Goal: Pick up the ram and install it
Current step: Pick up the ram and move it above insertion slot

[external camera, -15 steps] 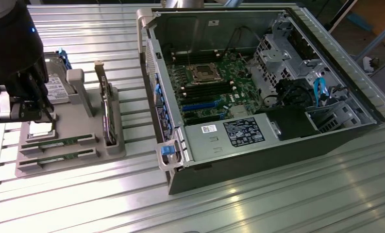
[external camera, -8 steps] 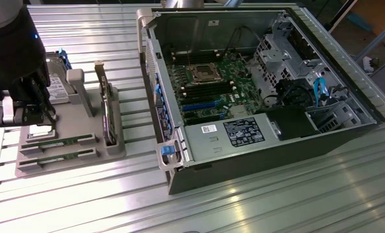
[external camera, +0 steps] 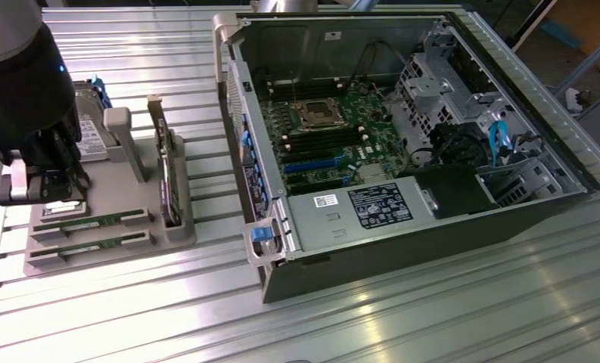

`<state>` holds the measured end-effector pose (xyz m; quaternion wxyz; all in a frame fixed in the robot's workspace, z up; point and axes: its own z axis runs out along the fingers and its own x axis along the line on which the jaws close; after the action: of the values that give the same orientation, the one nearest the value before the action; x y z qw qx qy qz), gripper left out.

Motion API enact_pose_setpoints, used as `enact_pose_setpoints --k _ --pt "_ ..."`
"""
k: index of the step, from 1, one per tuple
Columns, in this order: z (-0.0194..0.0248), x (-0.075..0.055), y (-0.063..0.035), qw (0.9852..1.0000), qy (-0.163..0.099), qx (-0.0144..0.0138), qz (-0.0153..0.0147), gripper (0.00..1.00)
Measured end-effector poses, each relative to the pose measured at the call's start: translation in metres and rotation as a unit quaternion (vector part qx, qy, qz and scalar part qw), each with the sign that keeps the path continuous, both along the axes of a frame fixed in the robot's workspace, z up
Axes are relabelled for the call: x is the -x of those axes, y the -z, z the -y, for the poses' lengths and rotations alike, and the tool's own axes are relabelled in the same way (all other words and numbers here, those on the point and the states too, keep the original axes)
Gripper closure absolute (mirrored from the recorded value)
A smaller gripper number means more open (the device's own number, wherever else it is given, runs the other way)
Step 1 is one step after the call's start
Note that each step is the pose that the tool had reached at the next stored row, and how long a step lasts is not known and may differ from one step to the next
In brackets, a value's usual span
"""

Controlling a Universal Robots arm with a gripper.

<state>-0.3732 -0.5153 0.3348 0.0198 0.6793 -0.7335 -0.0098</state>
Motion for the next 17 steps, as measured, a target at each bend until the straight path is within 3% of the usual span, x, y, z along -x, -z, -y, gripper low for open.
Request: enact_pose_setpoints --k 11,17 --pt "0.0030 0.000 0.0115 1.0000 0.000 0.0000 0.0000 0.76" --pt "0.0031 0.000 0.0122 1.0000 0.000 0.0000 0.0000 0.76"
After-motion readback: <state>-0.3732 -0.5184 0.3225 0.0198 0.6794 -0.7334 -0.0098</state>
